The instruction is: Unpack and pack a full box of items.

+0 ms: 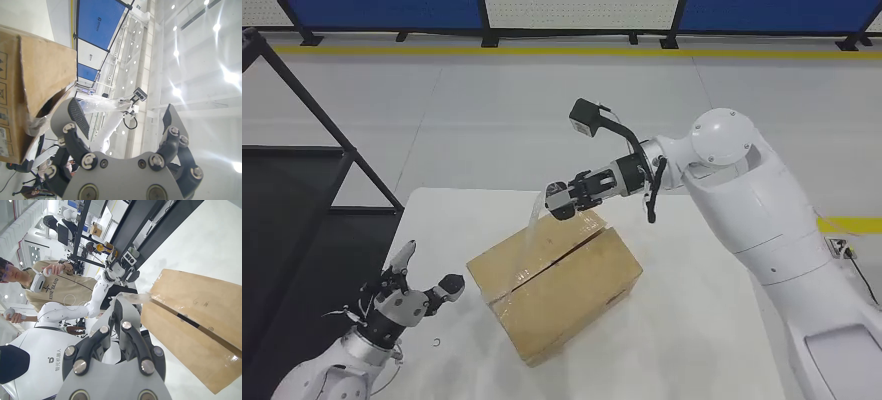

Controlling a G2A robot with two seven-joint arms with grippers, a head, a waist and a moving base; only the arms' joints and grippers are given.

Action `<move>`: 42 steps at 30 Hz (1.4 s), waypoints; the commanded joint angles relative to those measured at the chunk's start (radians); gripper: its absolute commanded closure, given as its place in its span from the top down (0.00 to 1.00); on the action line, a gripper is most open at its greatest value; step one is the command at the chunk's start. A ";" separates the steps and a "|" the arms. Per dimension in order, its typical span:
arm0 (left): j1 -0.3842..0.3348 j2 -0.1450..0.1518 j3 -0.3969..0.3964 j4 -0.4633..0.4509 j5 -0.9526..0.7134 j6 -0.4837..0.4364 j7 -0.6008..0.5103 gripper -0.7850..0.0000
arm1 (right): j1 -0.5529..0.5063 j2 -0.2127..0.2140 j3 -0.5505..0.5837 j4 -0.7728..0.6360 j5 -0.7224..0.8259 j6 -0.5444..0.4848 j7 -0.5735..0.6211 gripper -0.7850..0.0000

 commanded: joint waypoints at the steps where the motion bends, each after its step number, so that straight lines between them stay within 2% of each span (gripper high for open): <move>1: 0.001 0.001 0.030 -0.002 0.043 -0.025 0.004 1.00 | -0.024 0.009 0.016 -0.004 -0.002 -0.001 -0.002 0.00; 7: 0.004 0.005 0.106 0.002 0.138 -0.067 -0.005 1.00 | -0.072 0.036 0.073 -0.011 0.001 -0.002 0.019 0.00; 19: -0.022 0.011 0.170 0.028 0.195 -0.081 0.009 1.00 | -0.104 0.069 0.122 -0.055 -0.036 0.101 0.034 0.00; 25: -0.024 0.016 0.177 0.043 0.205 -0.082 0.007 1.00 | -0.104 0.072 0.112 -0.031 -0.041 0.117 0.057 0.00; 42: -0.029 0.029 0.192 0.068 0.232 -0.079 0.008 1.00 | -0.068 0.056 0.060 0.152 -0.054 0.065 0.064 0.00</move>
